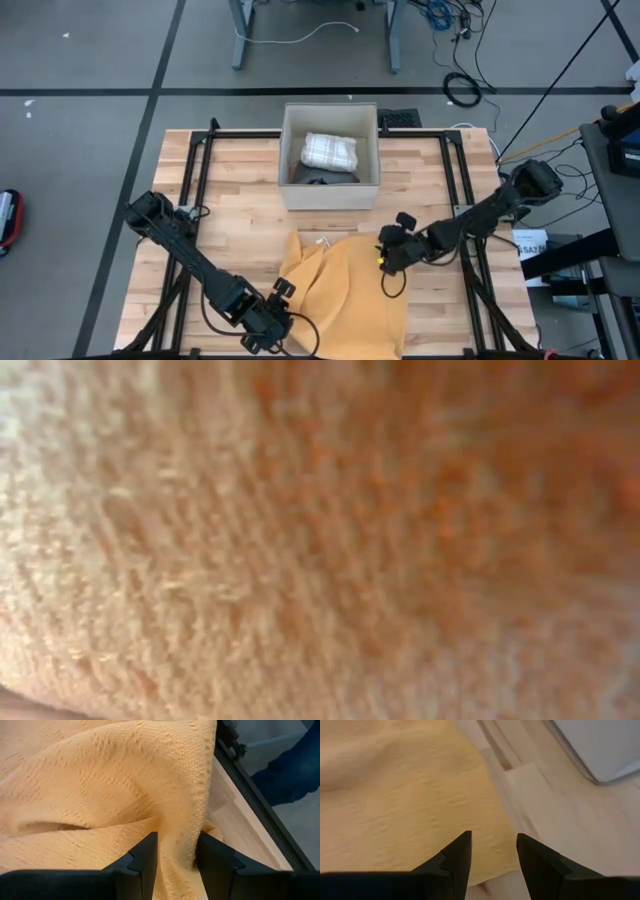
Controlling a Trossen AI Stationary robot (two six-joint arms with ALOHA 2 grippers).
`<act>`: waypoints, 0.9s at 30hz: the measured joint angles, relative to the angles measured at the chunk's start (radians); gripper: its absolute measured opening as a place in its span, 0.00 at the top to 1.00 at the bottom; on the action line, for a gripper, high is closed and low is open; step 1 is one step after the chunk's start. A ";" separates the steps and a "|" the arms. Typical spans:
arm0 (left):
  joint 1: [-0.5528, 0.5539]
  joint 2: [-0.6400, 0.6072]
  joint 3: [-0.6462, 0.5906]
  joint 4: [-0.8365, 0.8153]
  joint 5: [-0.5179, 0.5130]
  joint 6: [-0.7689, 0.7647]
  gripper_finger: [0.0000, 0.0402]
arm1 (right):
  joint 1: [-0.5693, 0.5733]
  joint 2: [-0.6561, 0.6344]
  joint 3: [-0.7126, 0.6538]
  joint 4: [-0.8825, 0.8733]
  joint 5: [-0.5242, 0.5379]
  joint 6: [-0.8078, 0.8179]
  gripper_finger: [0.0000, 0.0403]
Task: Fold towel
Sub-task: Fold the orange towel
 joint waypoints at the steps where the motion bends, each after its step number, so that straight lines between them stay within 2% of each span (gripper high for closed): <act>1: 0.000 0.000 0.000 0.000 -0.002 0.000 0.67 | -0.009 0.000 -0.004 -0.001 -0.003 -0.003 0.64; 8: 0.000 0.000 0.000 0.000 -0.005 0.002 0.67 | -0.060 0.014 -0.065 0.051 -0.088 0.015 0.64; 13: 0.000 0.000 0.000 0.000 -0.011 0.003 0.67 | -0.066 0.051 -0.096 0.178 -0.125 -0.019 0.65; 16: 0.000 0.000 0.000 0.001 -0.024 0.005 0.67 | -0.066 0.063 -0.095 0.201 -0.134 -0.033 0.72; 21: 0.000 0.000 0.000 0.001 -0.028 0.007 0.67 | -0.065 0.065 -0.087 0.204 -0.179 -0.072 0.96; 27: 0.000 0.000 0.000 0.000 -0.031 0.007 0.67 | -0.063 0.045 -0.020 0.131 -0.241 -0.126 0.99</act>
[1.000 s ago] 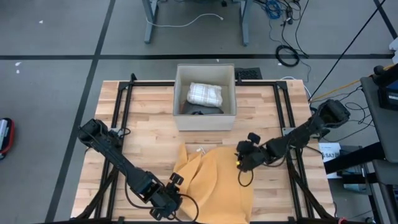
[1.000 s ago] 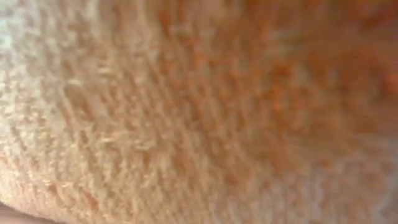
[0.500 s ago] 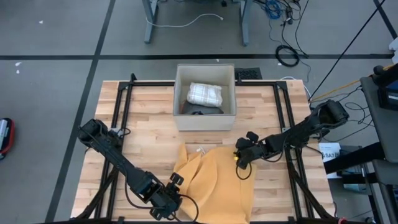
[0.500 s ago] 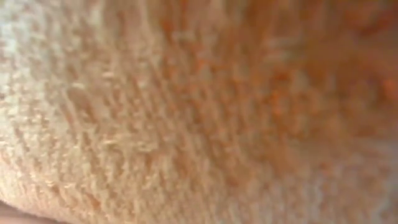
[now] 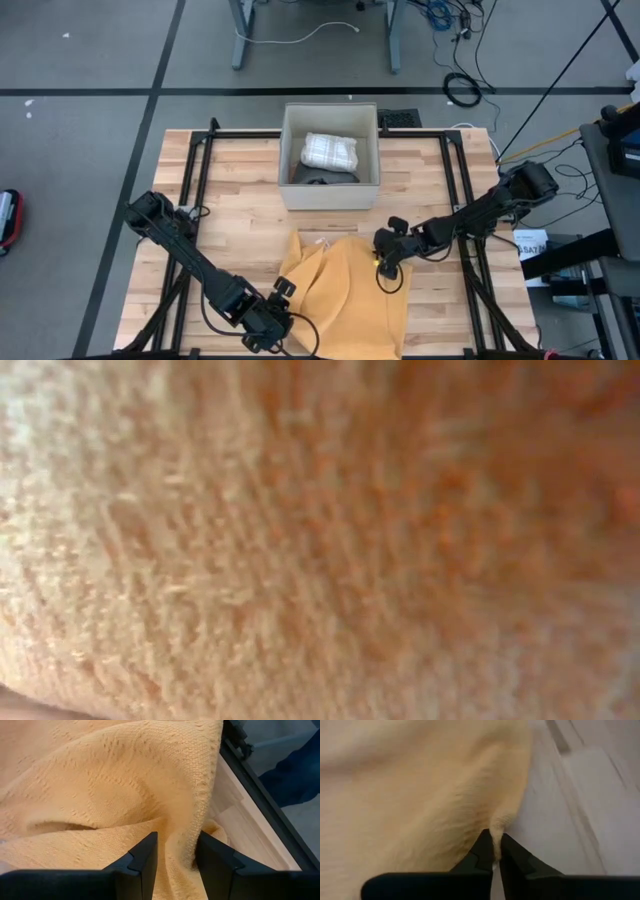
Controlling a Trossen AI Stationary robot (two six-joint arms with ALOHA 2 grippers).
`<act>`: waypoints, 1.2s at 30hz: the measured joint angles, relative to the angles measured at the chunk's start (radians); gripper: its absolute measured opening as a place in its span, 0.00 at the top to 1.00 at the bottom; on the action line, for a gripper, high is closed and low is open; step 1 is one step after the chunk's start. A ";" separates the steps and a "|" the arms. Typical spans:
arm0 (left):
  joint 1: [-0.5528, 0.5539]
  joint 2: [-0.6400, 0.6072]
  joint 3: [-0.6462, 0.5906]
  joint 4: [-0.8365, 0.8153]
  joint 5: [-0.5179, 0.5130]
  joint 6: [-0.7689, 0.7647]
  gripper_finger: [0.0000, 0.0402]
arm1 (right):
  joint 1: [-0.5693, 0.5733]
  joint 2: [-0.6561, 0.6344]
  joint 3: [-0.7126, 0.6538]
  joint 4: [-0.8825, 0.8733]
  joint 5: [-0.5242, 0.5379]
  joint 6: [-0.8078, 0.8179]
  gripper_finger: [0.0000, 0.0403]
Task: Fold towel
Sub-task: Fold the orange towel
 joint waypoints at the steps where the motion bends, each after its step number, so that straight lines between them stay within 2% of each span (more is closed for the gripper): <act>1: 0.000 0.000 0.000 0.000 0.000 0.000 0.67 | 0.002 -0.015 0.023 -0.028 -0.007 -0.002 0.99; 3: 0.000 0.000 0.000 -0.004 0.000 0.000 0.67 | 0.012 -0.050 0.082 -0.114 -0.023 0.010 0.99; 6: 0.000 0.000 0.000 -0.017 0.000 -0.001 0.67 | 0.051 -0.094 0.190 -0.335 -0.047 0.055 0.99; 10: 0.000 0.000 0.000 -0.033 0.000 -0.003 0.67 | 0.109 -0.135 0.326 -0.592 -0.219 0.189 1.00; 12: 0.000 0.000 0.000 -0.035 0.000 -0.003 0.67 | 0.144 -0.134 0.350 -0.643 -0.273 0.254 0.99; 18: 0.000 0.000 0.000 -0.035 -0.016 0.001 0.67 | 0.239 -0.089 0.309 -0.658 -0.285 0.411 0.99; 25: 0.000 0.000 0.000 -0.060 -0.035 0.021 0.67 | 0.326 -0.046 0.249 -0.524 -0.304 0.547 0.99; 36: 0.031 0.000 0.000 -0.058 -0.042 0.023 0.67 | 0.353 0.048 0.213 -0.544 -0.320 0.602 0.99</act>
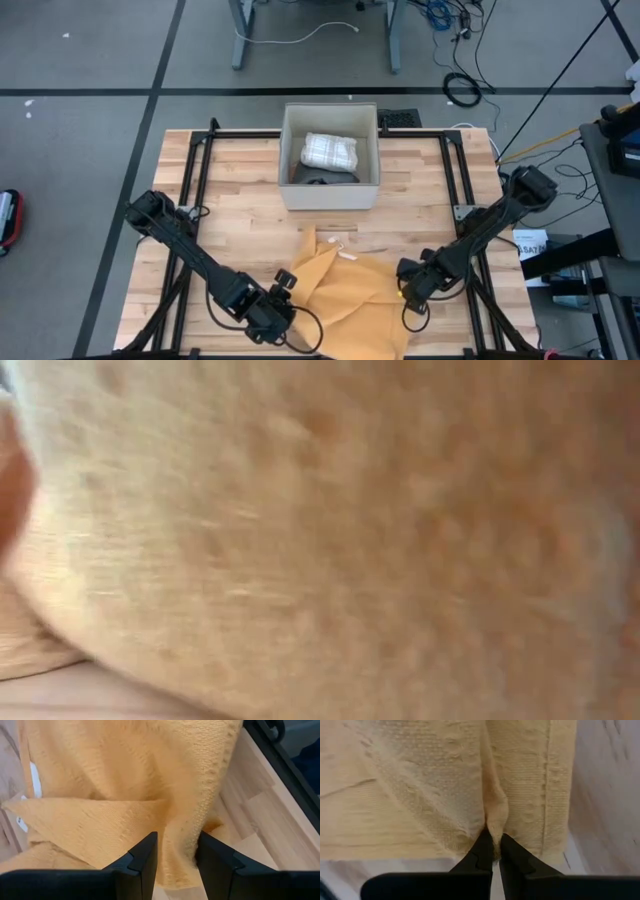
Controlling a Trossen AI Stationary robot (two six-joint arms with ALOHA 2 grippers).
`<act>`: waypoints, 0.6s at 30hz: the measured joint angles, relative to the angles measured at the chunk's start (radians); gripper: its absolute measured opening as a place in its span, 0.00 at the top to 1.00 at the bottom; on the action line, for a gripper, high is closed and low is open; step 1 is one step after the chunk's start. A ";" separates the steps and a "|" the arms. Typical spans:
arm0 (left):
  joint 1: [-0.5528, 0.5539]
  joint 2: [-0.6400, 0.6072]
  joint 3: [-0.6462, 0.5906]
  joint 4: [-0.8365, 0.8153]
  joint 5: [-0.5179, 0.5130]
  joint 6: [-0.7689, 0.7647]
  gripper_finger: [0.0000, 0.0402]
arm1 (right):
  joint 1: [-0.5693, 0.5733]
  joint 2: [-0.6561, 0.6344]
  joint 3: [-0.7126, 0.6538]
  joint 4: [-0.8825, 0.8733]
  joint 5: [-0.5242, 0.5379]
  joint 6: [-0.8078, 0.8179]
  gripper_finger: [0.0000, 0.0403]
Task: Fold towel
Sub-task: Fold the orange towel
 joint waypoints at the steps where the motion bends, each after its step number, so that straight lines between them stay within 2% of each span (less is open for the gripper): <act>1: 0.001 0.000 0.000 0.000 0.000 0.000 0.67 | 0.000 0.005 -0.009 0.001 -0.010 0.010 0.99; 11: 0.001 0.000 0.000 0.000 0.000 0.000 0.67 | 0.007 0.006 -0.009 -0.007 0.009 0.022 0.95; 18: 0.001 0.000 0.000 0.000 0.000 -0.002 0.67 | 0.013 -0.008 0.059 -0.148 0.022 -0.002 0.96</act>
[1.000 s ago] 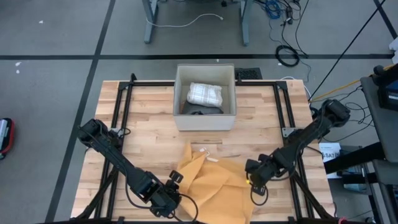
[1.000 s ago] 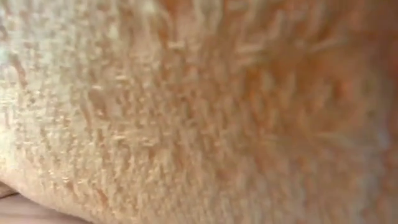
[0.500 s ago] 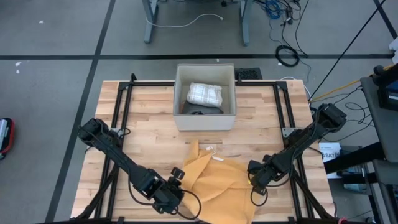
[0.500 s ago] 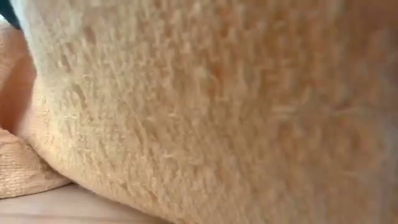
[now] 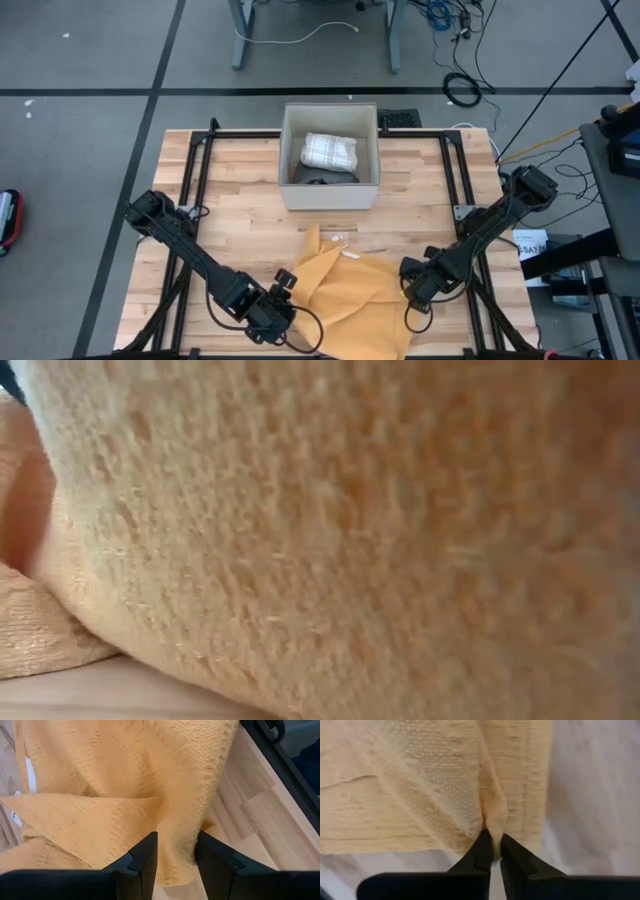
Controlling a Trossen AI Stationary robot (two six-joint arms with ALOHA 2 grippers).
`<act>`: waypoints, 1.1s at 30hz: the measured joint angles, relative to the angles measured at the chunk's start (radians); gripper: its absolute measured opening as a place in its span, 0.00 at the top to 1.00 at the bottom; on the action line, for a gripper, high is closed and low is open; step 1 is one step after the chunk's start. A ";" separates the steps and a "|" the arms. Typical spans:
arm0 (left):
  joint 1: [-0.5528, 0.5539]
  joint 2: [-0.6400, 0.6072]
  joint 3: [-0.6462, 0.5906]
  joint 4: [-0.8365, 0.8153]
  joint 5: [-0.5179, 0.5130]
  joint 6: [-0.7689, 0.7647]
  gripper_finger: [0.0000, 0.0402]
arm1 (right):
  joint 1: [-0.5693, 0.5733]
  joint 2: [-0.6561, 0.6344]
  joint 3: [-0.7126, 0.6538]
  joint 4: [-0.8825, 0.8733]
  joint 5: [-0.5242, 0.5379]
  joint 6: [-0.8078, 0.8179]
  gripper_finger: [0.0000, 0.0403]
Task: Fold towel
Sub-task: Fold the orange towel
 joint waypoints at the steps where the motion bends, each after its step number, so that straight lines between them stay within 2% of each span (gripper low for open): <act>1: 0.002 0.000 0.000 0.000 0.000 -0.001 0.67 | 0.001 0.000 0.003 -0.020 0.000 0.004 0.97; 6: 0.012 0.000 0.000 0.002 0.000 -0.003 0.67 | 0.010 0.000 0.002 -0.104 -0.001 0.030 0.97; 16: 0.013 0.000 0.000 0.007 0.000 -0.002 0.67 | 0.044 0.000 -0.021 -0.025 -0.004 0.076 0.95; 20: 0.013 0.000 0.000 0.008 0.000 -0.004 0.67 | 0.061 0.000 -0.059 0.007 -0.004 0.114 0.89; 28: 0.013 0.000 0.000 0.008 0.000 -0.003 0.67 | 0.072 0.000 -0.074 0.003 -0.004 0.149 0.68; 33: 0.015 0.000 0.000 0.008 0.001 -0.002 0.67 | 0.072 0.000 -0.074 -0.001 -0.007 0.158 0.61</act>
